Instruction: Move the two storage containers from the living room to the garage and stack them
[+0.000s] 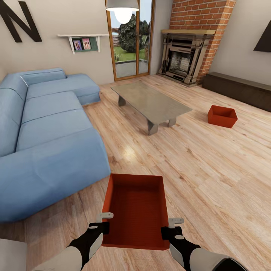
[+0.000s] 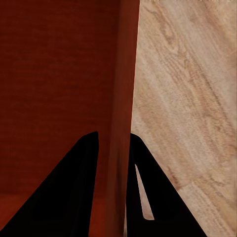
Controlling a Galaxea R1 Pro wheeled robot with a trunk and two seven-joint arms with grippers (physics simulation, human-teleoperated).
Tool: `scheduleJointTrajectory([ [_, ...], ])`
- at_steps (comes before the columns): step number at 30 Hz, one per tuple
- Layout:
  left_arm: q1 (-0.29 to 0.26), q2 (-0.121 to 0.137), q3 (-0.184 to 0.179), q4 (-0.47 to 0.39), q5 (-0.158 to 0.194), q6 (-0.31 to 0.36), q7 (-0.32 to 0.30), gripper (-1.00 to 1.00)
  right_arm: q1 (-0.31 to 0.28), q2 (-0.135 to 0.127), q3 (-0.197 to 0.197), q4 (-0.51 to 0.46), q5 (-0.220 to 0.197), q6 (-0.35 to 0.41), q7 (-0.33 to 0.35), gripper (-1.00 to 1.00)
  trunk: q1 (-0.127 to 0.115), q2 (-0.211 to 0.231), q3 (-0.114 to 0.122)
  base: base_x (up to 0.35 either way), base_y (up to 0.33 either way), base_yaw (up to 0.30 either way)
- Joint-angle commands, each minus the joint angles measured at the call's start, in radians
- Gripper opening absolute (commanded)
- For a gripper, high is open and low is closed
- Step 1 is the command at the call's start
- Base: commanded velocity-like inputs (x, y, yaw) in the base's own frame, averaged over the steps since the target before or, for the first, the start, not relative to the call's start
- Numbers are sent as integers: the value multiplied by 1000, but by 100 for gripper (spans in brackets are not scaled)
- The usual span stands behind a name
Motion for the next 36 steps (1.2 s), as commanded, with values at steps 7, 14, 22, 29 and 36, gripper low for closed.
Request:
scheduleJointTrajectory([
  [7, 0, 9, -2, 2, 1, 7, 11, -100, -1, 0, 20, 0, -10, -40, -16, -100, -27, 49, 21, 0, 0, 0],
  [14, 0, 9, -2, 2, 1, 7, 13, -100, -1, -2, 20, -1, -10, -40, -16, -100, -54, 98, 43, 0, 0, 0],
  [22, 0, 9, -2, 1, 1, 7, 13, -100, -1, -2, 20, 0, -10, -41, -17, -100, -84, 154, 68, 0, 0, 0],
  [29, 0, 9, -3, 1, 1, 7, 14, -100, -1, 0, 20, 0, -10, -40, -17, -100, -111, 203, 90, 0, 0, 0],
  [36, 0, 10, -2, 1, 0, 7, 16, -100, -1, 1, 19, 0, -13, -42, -19, -100, -138, 252, 112, 0, 0, 0],
])
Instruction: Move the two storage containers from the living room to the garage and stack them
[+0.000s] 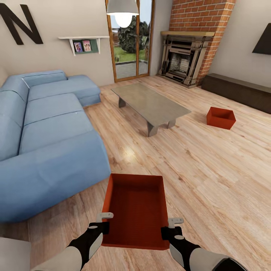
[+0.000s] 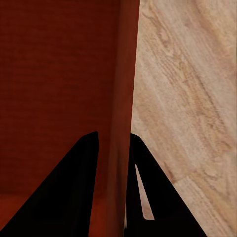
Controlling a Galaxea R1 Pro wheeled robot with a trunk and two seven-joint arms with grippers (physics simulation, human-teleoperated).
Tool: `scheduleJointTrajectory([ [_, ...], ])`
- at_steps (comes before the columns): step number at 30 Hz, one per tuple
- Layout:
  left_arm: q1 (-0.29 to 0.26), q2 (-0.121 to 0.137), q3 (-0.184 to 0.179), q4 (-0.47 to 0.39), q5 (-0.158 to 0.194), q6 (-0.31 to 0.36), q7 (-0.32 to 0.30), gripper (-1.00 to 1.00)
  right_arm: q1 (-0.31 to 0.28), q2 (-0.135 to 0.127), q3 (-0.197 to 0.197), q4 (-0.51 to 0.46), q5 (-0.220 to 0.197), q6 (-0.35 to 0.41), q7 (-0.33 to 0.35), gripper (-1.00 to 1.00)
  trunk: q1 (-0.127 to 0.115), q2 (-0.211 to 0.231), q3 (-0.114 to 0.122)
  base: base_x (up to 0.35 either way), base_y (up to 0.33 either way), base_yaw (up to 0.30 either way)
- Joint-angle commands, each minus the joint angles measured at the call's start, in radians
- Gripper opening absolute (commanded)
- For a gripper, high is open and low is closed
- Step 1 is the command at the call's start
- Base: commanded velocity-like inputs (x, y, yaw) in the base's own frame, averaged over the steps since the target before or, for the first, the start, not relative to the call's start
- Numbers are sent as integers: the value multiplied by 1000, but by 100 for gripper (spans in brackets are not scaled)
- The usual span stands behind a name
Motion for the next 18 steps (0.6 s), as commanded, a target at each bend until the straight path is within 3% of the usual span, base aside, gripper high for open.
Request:
scheduleJointTrajectory([
  [1, 0, 9, -3, 2, 2, 7, 19, -100, -1, 0, 17, 0, -9, -41, -17, -100, -4, 7, 3, 0, 0, 0],
  [18, 0, 8, -3, 2, 2, 7, 22, -100, -1, 0, 17, 0, -11, -41, -18, -100, -69, 126, 78, 0, 0, 0],
])
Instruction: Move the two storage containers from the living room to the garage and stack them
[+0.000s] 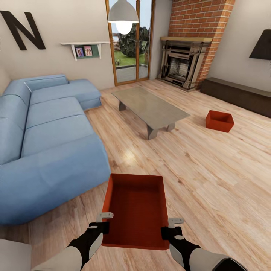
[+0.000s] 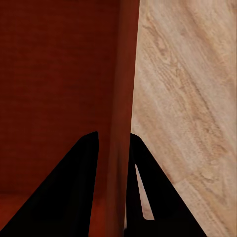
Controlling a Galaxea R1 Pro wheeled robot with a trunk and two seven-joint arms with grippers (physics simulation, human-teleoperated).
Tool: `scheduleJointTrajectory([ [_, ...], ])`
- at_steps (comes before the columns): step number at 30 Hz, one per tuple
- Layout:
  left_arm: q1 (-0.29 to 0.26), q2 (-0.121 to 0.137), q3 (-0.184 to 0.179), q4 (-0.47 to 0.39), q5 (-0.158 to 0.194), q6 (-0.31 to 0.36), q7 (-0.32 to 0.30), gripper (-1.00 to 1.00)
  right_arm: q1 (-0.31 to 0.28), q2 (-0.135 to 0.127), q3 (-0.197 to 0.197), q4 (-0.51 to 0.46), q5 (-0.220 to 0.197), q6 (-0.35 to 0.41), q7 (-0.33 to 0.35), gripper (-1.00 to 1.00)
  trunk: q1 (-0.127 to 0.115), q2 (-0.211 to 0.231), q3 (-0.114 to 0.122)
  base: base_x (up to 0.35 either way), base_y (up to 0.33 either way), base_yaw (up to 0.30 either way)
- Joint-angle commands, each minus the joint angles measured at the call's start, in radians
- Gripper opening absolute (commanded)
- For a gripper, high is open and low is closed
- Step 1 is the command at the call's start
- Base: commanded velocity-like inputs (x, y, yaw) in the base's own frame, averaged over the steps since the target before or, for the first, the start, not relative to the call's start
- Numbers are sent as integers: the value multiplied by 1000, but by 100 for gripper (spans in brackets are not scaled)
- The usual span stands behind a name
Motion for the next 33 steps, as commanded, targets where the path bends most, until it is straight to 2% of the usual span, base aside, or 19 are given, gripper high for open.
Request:
scheduleJointTrajectory([
  [1, 0, 7, -2, 2, 2, 8, 23, -100, -1, -1, 15, 0, -9, -39, -17, -100, -4, 6, 4, 0, 0, 0],
  [14, 0, 8, -3, 2, 2, 7, 25, -100, -1, -1, 15, 0, -9, -39, -17, -100, -54, 97, 64, 0, 0, 0],
  [26, 0, 8, -2, 1, 2, 7, 25, -100, -1, -1, 15, 0, -9, -39, -17, -100, -100, 181, 105, 0, 0, 0],
  [33, 0, 8, -3, 1, 2, 7, 25, -100, -1, -1, 15, 0, -9, -39, -18, -100, -126, 230, 136, 0, 0, 0],
])
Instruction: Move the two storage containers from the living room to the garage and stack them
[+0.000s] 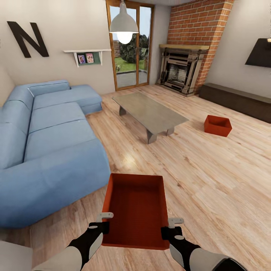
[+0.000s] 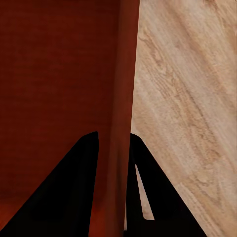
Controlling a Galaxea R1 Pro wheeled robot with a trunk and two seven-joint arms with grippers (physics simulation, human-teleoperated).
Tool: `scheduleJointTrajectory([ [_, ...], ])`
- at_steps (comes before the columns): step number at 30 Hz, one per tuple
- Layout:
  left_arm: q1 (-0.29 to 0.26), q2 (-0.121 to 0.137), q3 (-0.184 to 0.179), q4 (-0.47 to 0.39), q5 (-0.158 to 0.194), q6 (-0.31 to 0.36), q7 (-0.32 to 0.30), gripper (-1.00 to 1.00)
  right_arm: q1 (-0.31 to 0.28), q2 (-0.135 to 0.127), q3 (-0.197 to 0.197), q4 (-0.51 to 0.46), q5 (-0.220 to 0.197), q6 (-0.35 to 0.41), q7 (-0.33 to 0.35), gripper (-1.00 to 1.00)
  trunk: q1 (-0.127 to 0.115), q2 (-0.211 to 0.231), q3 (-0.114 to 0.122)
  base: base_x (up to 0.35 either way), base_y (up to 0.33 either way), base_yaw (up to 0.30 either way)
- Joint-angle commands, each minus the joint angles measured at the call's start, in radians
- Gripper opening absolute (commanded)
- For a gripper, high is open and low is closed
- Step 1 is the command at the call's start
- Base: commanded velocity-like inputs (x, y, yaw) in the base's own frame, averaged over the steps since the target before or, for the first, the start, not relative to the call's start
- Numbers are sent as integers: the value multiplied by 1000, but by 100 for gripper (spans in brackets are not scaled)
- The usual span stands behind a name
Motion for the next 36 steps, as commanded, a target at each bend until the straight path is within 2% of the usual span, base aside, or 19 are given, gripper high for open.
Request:
scheduleJointTrajectory([
  [1, 0, 9, -2, 2, 2, 7, 25, -100, -1, 0, 16, 0, -9, -37, -19, -100, -4, 6, 3, 0, 0, 0],
  [12, 0, 9, -2, 2, 2, 7, 26, -100, -1, 0, 16, 0, -9, -37, -19, -100, -46, 83, 55, 0, 0, 0],
  [36, 0, 9, -2, 2, 2, 7, 26, -100, -1, -2, 16, 0, -9, -37, -19, -100, -46, 83, 94, 0, 0, 0],
])
